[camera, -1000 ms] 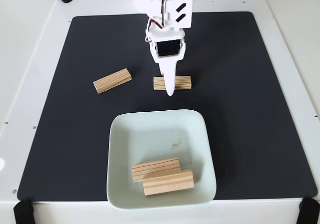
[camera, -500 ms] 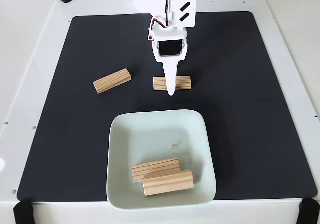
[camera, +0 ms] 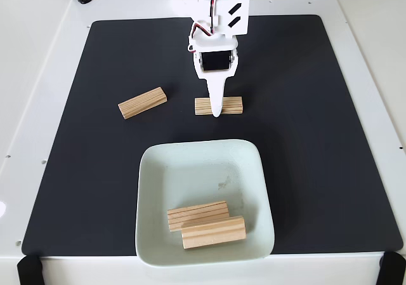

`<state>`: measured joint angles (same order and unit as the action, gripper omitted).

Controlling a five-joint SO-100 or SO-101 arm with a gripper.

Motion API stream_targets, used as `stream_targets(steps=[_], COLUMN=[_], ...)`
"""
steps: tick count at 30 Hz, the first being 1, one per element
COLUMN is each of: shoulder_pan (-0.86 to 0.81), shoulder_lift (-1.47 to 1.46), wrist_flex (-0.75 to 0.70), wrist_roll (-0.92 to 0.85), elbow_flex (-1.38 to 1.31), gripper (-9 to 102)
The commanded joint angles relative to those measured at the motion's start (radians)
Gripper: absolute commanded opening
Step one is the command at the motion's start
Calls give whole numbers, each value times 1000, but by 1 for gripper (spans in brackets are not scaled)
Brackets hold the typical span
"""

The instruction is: Pick up the wooden block and place them on the plate.

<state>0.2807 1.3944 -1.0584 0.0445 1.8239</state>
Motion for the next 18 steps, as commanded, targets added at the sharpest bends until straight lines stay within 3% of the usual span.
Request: stream_targets(steps=[1,3,18], shoulder_pan=[8,8,-2], shoulder_lift=[2,2,198], wrist_flex=[0,2,2], wrist_roll=[9,9,-6], elbow_flex=[5,5,-77], gripper=[5,-1,0])
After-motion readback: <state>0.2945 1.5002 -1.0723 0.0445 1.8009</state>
